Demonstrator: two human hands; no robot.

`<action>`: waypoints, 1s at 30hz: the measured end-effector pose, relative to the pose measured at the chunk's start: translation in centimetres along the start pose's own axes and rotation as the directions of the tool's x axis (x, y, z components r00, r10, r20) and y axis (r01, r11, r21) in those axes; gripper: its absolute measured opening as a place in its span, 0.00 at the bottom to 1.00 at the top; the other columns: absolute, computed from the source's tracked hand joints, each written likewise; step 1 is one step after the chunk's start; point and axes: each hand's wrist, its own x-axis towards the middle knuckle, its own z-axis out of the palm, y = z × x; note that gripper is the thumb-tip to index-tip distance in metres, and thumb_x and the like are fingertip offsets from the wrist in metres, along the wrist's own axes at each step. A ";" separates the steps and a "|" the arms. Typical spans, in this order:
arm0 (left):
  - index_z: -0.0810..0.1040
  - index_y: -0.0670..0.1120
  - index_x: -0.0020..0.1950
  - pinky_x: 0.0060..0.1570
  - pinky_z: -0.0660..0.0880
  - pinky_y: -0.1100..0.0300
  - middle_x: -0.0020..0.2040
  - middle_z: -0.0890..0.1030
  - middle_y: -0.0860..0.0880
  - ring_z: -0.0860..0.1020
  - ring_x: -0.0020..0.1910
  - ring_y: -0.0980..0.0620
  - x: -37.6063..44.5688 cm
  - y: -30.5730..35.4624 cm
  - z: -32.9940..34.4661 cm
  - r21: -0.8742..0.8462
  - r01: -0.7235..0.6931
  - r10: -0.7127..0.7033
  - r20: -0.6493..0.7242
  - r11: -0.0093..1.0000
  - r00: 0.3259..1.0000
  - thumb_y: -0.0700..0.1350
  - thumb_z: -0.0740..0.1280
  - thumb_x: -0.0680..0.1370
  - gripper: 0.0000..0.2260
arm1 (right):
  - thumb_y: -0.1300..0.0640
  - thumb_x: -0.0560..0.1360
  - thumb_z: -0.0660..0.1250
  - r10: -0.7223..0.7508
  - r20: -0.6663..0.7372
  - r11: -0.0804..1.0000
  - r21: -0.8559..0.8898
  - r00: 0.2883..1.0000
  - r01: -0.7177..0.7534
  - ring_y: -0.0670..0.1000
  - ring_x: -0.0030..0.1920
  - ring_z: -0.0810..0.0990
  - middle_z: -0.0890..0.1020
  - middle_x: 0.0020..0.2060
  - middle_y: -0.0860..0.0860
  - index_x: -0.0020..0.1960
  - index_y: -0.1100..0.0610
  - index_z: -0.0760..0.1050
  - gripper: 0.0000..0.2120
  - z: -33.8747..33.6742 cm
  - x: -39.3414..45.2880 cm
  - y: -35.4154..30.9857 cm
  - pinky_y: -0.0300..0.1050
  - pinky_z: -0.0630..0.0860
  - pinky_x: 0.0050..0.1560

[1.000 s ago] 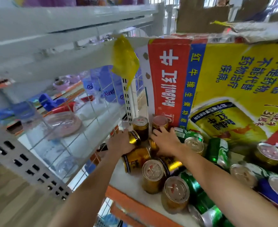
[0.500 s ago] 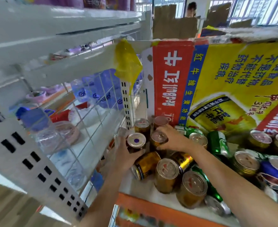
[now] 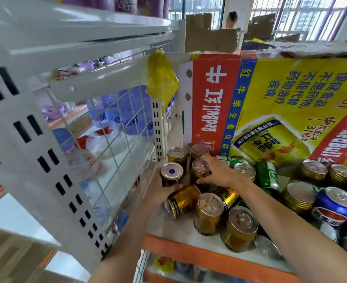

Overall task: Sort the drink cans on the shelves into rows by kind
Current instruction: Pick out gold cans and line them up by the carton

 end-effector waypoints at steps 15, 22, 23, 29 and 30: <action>0.64 0.55 0.64 0.61 0.72 0.45 0.65 0.70 0.46 0.70 0.63 0.44 0.3 0.5 -0.7 0.334 0.095 -0.091 -0.029 0.938 0.995 0.56 0.73 0.56 0.39 | 0.48 0.68 0.74 0.020 0.001 0.998 -0.060 1.000 -0.020 0.56 0.66 0.70 0.70 0.67 0.57 0.72 0.55 0.57 0.40 -0.1 -0.1 0.2 0.47 0.67 0.65; 0.61 0.62 0.65 0.59 0.73 0.44 0.62 0.72 0.49 0.74 0.60 0.46 -1.0 0.1 -0.9 0.126 0.041 -0.028 -0.100 0.991 0.995 0.54 0.75 0.58 0.39 | 0.48 0.69 0.73 0.008 0.004 0.999 -0.038 1.000 -0.008 0.55 0.66 0.69 0.70 0.67 0.57 0.72 0.54 0.57 0.38 -0.1 -0.4 0.3 0.47 0.66 0.65; 0.59 0.63 0.63 0.59 0.73 0.43 0.61 0.73 0.51 0.74 0.59 0.47 -1.1 0.3 -0.8 0.086 0.015 0.001 -0.175 0.996 0.985 0.58 0.75 0.56 0.40 | 0.47 0.69 0.73 0.009 0.010 0.999 -0.039 1.000 -0.009 0.55 0.66 0.70 0.70 0.67 0.56 0.71 0.54 0.58 0.38 -0.2 -0.3 0.3 0.48 0.67 0.65; 0.65 0.50 0.65 0.61 0.66 0.54 0.60 0.69 0.48 0.66 0.64 0.48 -1.2 3.1 0.0 0.161 -0.103 0.157 -0.369 0.982 0.916 0.52 0.77 0.66 0.32 | 0.46 0.68 0.74 0.019 0.014 0.999 -0.049 1.000 -0.018 0.55 0.66 0.69 0.69 0.67 0.56 0.71 0.54 0.58 0.38 -0.2 -0.1 0.2 0.49 0.68 0.66; 0.66 0.50 0.64 0.59 0.65 0.56 0.61 0.70 0.47 0.66 0.64 0.49 -1.0 3.0 0.0 0.165 -0.121 0.173 -0.349 0.979 0.921 0.52 0.77 0.66 0.32 | 0.45 0.68 0.73 0.017 0.008 0.999 -0.044 1.000 -0.016 0.55 0.66 0.70 0.70 0.67 0.56 0.71 0.54 0.59 0.38 -0.2 -0.1 0.2 0.49 0.68 0.66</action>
